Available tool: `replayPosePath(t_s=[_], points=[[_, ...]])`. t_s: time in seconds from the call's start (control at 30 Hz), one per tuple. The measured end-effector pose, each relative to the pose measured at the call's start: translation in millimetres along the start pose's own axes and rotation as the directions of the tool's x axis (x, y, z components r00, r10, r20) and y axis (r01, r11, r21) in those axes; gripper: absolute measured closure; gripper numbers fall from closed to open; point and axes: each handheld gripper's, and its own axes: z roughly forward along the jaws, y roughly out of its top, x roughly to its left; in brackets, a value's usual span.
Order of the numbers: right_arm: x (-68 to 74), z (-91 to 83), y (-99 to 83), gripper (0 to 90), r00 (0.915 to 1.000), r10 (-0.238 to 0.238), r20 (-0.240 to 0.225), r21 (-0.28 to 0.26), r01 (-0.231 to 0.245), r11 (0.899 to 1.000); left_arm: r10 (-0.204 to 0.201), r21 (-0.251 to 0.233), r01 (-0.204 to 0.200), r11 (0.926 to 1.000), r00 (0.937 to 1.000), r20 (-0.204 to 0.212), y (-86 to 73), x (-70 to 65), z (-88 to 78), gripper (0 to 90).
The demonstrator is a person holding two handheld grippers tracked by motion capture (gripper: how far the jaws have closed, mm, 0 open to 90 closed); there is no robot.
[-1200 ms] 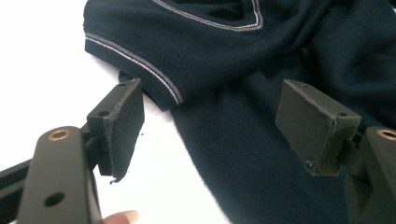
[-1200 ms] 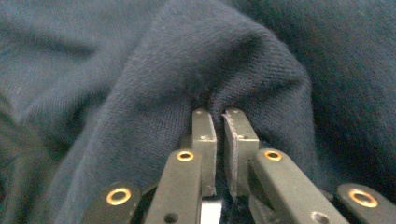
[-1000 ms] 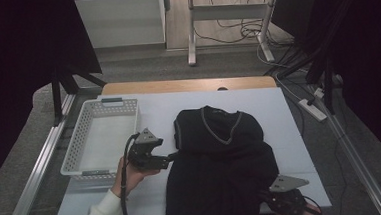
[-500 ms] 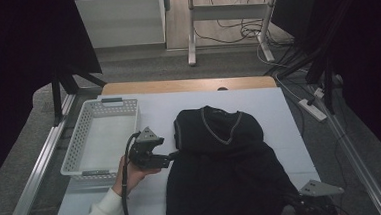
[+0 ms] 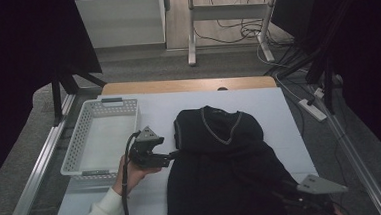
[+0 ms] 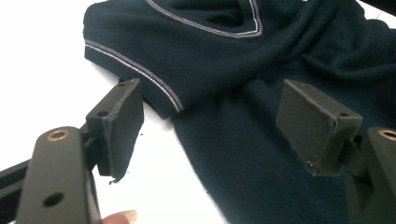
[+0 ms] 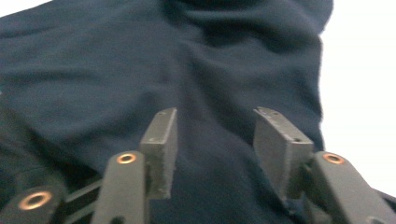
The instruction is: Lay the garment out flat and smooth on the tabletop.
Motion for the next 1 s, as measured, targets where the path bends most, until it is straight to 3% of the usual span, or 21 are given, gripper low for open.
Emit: replayPosePath(t_s=[0.13,0.23,0.3,0.37,0.43,0.53,0.6,0.9,1.0], points=[[15.8,36.4,12.8,44.7,0.9963,-0.048,-0.071,0.06,0.053,0.997,0.003,0.003,-0.003,1.0,1.0,0.002,0.0,-1.3,1.2,24.1],[19.4,63.4,21.8,46.7,0.9941,-0.072,-0.081,0.11,0.081,0.991,0.004,0.003,-0.004,1.0,1.0,0.003,-0.2,-1.6,1.5,24.0],[17.9,79.4,25.6,48.6,0.9933,-0.063,-0.096,0.145,0.077,0.986,0.002,0.004,-0.002,1.0,1.0,0.002,-0.4,-1.0,1.4,24.0],[16.8,91.7,25.8,53.3,0.9934,-0.069,-0.091,0.177,0.084,0.981,0.0,0.004,0.0,1.0,1.0,0.001,-1.0,0.1,1.2,24.0],[15.1,98.4,21.9,63.7,0.9931,-0.075,-0.09,0.21,0.093,0.973,-0.001,0.004,0.001,1.0,1.0,-0.001,-1.9,1.1,0.6,24.0],[9.4,94.1,14.4,77.7,0.9924,-0.038,-0.117,0.201,0.062,0.978,-0.006,0.002,0.006,1.0,1.0,-0.004,-2.8,1.7,-0.6,24.0],[7.6,88.0,8.4,82.1,0.9907,-0.033,-0.132,0.197,0.059,0.979,-0.003,0.002,0.003,1.0,1.0,-0.004,-2.8,1.2,-1.3,24.0],[16.3,54.6,-16.8,83.3,0.9879,-0.055,-0.145,0.201,0.084,0.976,-0.004,0.001,0.004,1.0,1.0,-0.005,-2.5,1.1,-2.0,24.0],[16.6,50.1,-13.6,81.4,0.9881,-0.047,-0.146,0.164,0.071,0.984,-0.003,-0.002,0.003,1.0,1.0,-0.006,-2.0,1.0,-2.2,24.0]])
